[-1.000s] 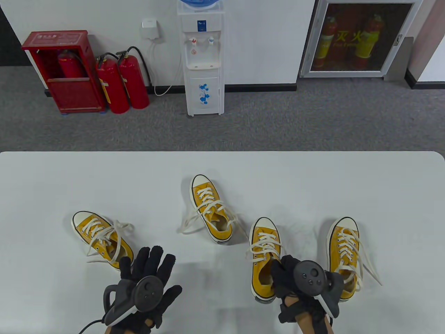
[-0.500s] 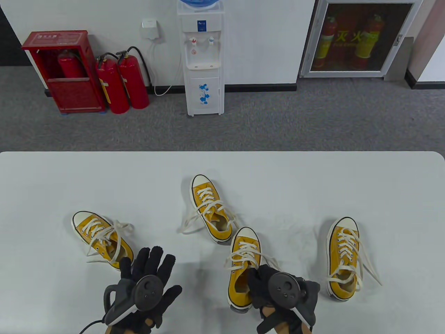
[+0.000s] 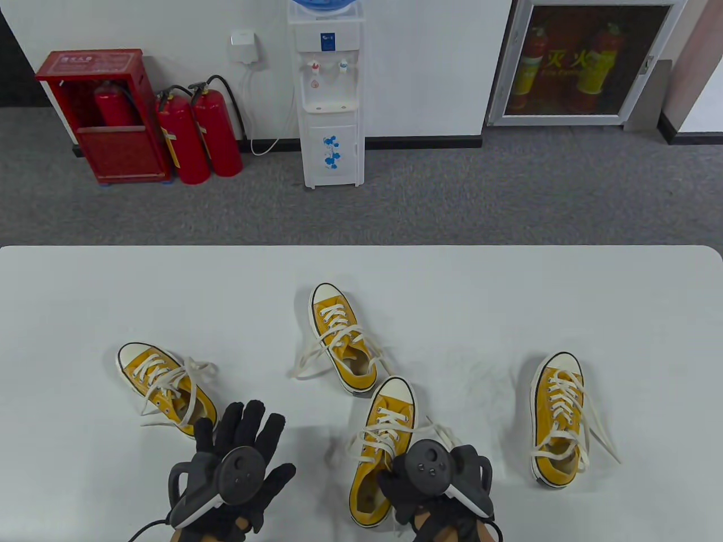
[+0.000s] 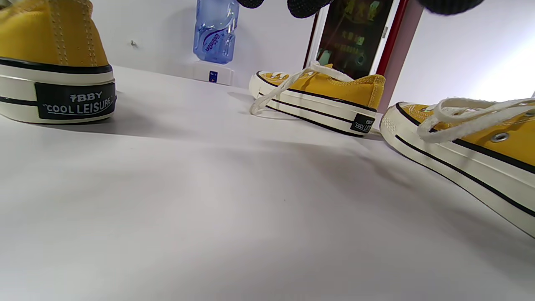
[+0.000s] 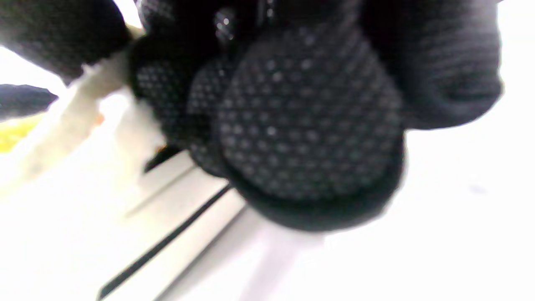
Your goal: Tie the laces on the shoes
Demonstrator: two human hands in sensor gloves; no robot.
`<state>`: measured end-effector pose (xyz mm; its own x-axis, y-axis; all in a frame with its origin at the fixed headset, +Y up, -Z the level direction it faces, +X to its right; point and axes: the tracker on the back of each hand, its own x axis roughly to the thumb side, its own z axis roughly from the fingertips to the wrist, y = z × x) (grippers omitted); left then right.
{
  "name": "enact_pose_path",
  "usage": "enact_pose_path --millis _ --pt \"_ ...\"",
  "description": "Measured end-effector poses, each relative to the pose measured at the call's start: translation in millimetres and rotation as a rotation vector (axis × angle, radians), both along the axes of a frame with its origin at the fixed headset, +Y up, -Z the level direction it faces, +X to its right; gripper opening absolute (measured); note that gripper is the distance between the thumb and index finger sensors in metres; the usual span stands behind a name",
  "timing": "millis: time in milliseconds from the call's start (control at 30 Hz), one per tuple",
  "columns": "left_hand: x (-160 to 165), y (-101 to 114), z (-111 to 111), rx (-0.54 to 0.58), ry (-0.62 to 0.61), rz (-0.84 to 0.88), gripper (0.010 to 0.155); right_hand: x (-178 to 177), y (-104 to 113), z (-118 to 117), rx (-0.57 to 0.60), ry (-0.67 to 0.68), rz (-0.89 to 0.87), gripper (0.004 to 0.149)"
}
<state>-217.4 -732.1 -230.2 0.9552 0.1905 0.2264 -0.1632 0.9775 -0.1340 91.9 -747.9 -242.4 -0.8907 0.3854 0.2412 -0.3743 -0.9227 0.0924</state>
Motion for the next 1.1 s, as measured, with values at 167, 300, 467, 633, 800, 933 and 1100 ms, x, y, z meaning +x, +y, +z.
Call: enact_pose_path --millis 167,300,467,633,800,933,1100 --pt "0 0 0 -0.002 0.001 0.001 0.083 9 2 -1 -0.075 0.028 -0.059 0.056" --pt "0 0 0 0.000 0.002 0.002 0.083 19 12 0 -0.024 0.018 -0.121 0.054" --pt "-1 0 0 -0.002 0.003 0.003 0.083 28 20 1 0.051 -0.019 -0.190 0.052" --pt "-1 0 0 -0.002 0.005 0.004 0.083 32 23 1 0.106 -0.045 -0.221 0.053" --pt "0 0 0 -0.006 0.006 0.002 0.083 28 21 -4 0.106 -0.051 -0.239 0.055" --pt "0 0 0 -0.008 0.006 0.000 0.083 21 17 -12 0.068 -0.045 -0.215 0.054" --pt "-1 0 -1 -0.007 0.007 0.000 0.083 9 21 -25 0.007 -0.039 -0.132 0.055"
